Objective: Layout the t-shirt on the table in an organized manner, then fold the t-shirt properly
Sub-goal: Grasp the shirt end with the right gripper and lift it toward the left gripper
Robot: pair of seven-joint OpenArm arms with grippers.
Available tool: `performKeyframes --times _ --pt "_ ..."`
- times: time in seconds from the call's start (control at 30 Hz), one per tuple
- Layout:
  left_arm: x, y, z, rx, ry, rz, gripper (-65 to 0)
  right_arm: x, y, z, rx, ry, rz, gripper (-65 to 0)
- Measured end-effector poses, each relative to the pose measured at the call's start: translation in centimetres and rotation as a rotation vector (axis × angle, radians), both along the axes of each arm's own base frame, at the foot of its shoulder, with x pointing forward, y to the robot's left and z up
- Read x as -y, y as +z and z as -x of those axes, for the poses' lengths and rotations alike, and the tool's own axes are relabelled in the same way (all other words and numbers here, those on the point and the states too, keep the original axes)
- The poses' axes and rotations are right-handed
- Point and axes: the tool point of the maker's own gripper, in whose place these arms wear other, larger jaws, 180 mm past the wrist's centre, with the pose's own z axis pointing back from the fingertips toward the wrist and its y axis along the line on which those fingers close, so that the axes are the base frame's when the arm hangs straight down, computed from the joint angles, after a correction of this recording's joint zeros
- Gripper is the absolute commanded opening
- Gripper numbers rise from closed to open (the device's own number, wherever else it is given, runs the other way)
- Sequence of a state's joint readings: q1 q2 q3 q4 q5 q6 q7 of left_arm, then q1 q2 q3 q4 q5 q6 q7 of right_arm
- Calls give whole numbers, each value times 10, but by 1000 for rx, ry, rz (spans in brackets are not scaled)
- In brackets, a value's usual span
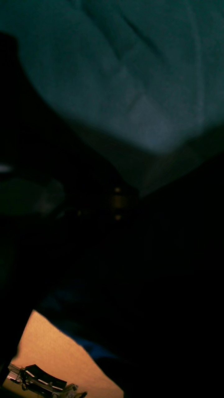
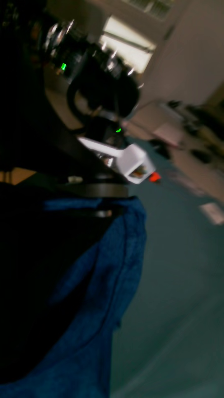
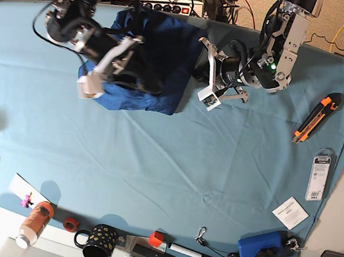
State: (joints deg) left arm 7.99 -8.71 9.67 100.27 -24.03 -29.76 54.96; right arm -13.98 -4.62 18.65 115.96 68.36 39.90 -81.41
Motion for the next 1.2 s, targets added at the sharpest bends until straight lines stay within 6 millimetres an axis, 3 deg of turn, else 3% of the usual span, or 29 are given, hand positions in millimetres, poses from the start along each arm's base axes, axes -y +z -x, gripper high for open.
performKeyframes --times 0.17,0.33,0.47,0.53,0.73,0.83,1.07,1.13,1.2 --pt "0 0 0 0 1 2 -650 -18 -21 6 -55 63 110 -650" --pt "0 0 1 -1 1 2 -650 -18 -43 -4 -112 -6 233 -644" --pt "1 0 1 -2 1 8 -650 -24 -44 -13 -78 -37 269 -425" --pt "2 2 1 -6 1 21 -650 -28 -38 -20 -45 -54 259 -358" --pt "5 3 4 -19 0 40 -650 -30 -3 -55 79 -76 232 -357" --pt "5 3 4 -19 0 39 -650 -30 18 -60 136 -79 227 -357" --pt "5 2 4 -19 0 39 -650 -23 57 -33 264 -99 322 -357" --pt "5 3 4 -16 2 42 -650 -22 53 -21 245 -98 331 -357" --pt "6 4 3 -2 -7 51 -650 -19 32 -9 162 -81 373 -357"
